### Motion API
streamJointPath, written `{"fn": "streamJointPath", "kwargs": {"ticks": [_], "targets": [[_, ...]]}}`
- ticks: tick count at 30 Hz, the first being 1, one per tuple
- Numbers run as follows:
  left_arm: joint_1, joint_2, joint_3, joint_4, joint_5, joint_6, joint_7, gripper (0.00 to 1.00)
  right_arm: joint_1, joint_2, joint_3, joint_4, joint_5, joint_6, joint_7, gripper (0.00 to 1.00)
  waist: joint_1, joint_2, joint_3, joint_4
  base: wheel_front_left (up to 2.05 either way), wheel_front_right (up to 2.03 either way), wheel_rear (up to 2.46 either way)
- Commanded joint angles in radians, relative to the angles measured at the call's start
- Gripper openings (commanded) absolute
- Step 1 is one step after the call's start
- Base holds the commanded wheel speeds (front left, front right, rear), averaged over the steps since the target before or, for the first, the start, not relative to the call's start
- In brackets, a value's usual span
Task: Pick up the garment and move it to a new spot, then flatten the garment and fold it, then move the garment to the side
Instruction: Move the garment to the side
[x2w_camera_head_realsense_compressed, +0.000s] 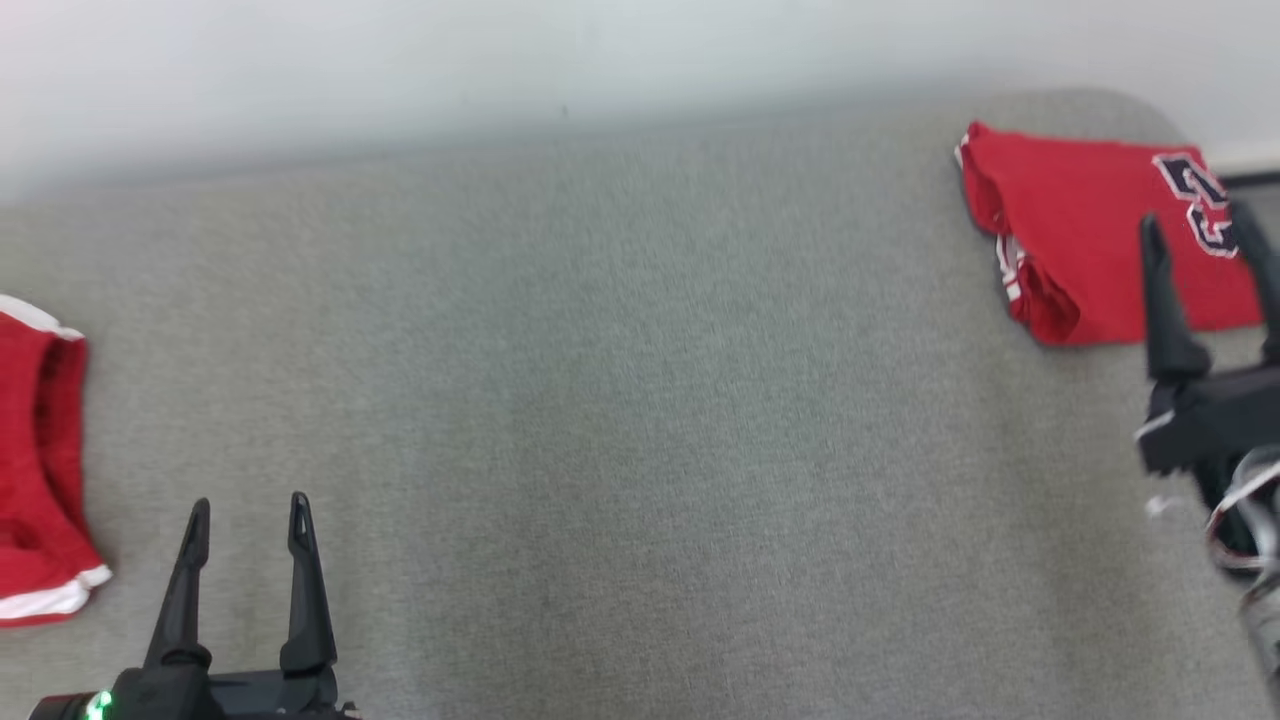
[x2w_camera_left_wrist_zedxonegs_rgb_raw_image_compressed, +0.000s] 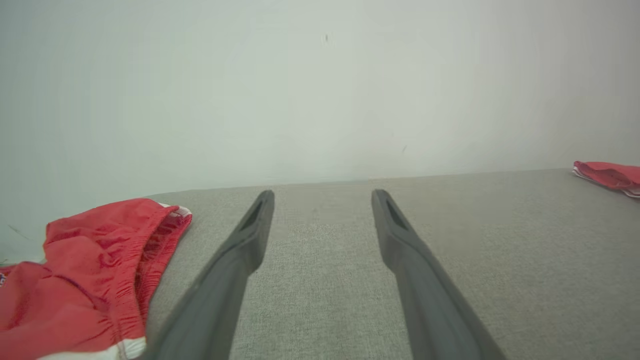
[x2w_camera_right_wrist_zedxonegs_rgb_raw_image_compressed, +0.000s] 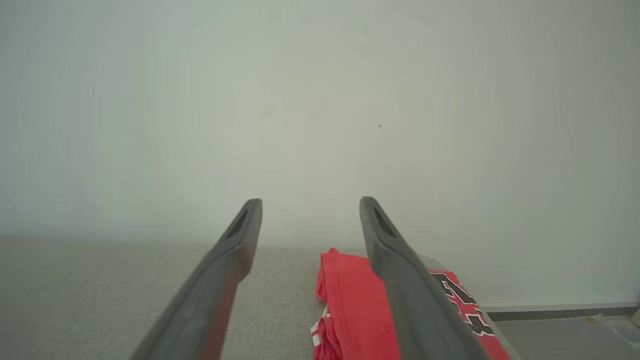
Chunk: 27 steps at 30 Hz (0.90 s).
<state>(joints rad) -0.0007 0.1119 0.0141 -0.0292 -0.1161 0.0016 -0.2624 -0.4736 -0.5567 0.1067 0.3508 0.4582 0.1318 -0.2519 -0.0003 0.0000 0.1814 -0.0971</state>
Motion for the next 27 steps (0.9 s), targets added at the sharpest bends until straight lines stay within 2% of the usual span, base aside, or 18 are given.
{"fn": "streamJointPath", "kwargs": {"ticks": [1,11,21,27], "targets": [[0.01,-0.004,0.002,0.005,0.003,-0.001,-0.003,1.0,0.029,0.019,-0.009,-0.021,-0.014,-0.003,0.006,1.0,0.0003,0.0,-0.047,0.021,0.0,0.0,0.0],[0.026,-0.024,0.001,0.027,0.013,-0.016,-0.003,1.0,0.242,0.213,-0.15,-0.227,-0.093,-0.003,0.074,1.0,0.0003,0.0,-0.087,0.03,0.0,0.0,0.0],[0.044,-0.026,0.009,0.06,0.021,-0.031,-0.003,1.0,0.436,0.341,-0.179,-0.317,-0.177,-0.003,0.06,1.0,0.0003,0.0,-0.131,0.039,0.0,0.0,0.0],[0.064,-0.019,0.012,0.102,0.039,-0.019,-0.003,1.0,0.529,0.412,-0.163,-0.328,-0.227,-0.003,0.037,1.0,0.0003,0.0,-0.162,0.045,0.0,0.0,0.0]]}}
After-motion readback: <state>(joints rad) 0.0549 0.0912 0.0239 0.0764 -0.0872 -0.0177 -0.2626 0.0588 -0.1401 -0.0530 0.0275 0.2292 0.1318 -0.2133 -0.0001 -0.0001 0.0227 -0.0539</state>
